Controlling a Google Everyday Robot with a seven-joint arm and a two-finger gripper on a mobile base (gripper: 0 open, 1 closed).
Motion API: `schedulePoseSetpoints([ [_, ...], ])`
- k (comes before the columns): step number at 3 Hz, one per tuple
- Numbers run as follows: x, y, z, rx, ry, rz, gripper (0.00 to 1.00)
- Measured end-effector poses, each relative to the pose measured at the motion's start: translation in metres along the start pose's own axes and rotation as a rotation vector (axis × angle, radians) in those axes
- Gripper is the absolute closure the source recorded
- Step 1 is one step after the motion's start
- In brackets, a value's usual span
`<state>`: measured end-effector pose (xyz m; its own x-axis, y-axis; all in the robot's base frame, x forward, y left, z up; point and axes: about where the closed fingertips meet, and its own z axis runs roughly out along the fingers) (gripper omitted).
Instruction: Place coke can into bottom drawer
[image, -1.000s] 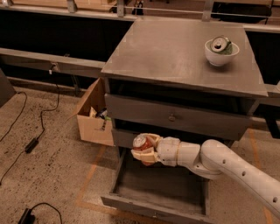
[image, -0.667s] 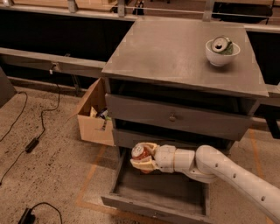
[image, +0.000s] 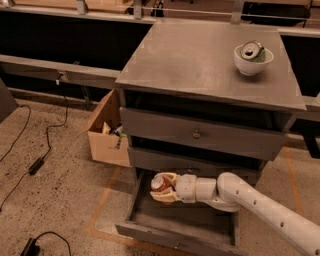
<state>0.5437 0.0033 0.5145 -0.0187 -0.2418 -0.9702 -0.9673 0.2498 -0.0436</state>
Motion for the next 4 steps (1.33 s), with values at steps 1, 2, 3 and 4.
schedulePoseSetpoints([
  [1,0.005,0.002,0.003,-0.008,0.007,0.006,1.0],
  [2,0.053,0.004,0.003,0.027,0.039,0.06,1.0],
  [3,0.111,0.003,0.011,0.041,0.046,0.108,1.0],
  [4,0.154,-0.005,0.022,0.039,-0.003,0.133,1.0],
])
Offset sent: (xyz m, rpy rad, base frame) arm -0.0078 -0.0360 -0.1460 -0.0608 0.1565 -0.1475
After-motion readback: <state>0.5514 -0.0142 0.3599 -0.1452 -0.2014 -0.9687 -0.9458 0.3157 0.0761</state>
